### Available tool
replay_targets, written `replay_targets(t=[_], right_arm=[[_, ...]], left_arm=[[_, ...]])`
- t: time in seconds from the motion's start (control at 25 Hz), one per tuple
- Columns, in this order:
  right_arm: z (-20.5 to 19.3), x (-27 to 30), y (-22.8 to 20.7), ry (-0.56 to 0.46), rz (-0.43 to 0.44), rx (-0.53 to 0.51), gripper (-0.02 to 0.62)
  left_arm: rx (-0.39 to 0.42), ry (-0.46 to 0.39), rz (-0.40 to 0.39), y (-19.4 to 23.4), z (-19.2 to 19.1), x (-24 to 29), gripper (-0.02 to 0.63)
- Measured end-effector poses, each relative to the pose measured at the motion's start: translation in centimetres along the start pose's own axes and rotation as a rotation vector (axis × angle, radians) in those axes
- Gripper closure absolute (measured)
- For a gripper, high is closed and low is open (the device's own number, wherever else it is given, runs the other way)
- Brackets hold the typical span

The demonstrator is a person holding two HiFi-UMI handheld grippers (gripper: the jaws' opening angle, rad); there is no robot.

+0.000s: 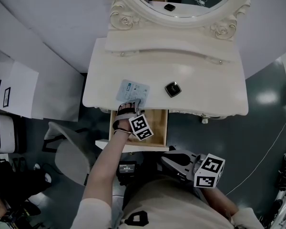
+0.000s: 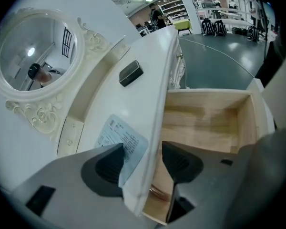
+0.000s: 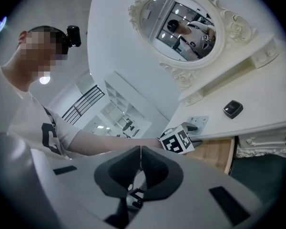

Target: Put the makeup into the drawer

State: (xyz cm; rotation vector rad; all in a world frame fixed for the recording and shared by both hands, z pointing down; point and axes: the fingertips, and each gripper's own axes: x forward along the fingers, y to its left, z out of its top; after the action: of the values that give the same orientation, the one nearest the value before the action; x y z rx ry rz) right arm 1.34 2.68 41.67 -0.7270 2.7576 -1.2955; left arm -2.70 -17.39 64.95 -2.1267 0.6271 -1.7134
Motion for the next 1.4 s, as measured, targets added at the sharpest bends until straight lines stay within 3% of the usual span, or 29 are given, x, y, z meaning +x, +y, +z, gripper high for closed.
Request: replay_targets(t=[0.16,0.8,1.4], right_arm=[[0.1,-0.2,0.2,0.003,0.017,-0.008,0.566],[0.2,-2.0,0.0,0.005,0.006,-0.031,0.566],[0.2,-2.6,0.3,0.005,0.015,-0.047,0.566]], left_arm=[[-0.015,-0.007,0.023,-0.1,-0.5,-0.6,0.359],[-0.163,-0.061,0.016,-0.5,-0.6,-2.2,0.451],[-0.291,-0.161,-0.015,-0.2,0.6,-4.8,0.476]])
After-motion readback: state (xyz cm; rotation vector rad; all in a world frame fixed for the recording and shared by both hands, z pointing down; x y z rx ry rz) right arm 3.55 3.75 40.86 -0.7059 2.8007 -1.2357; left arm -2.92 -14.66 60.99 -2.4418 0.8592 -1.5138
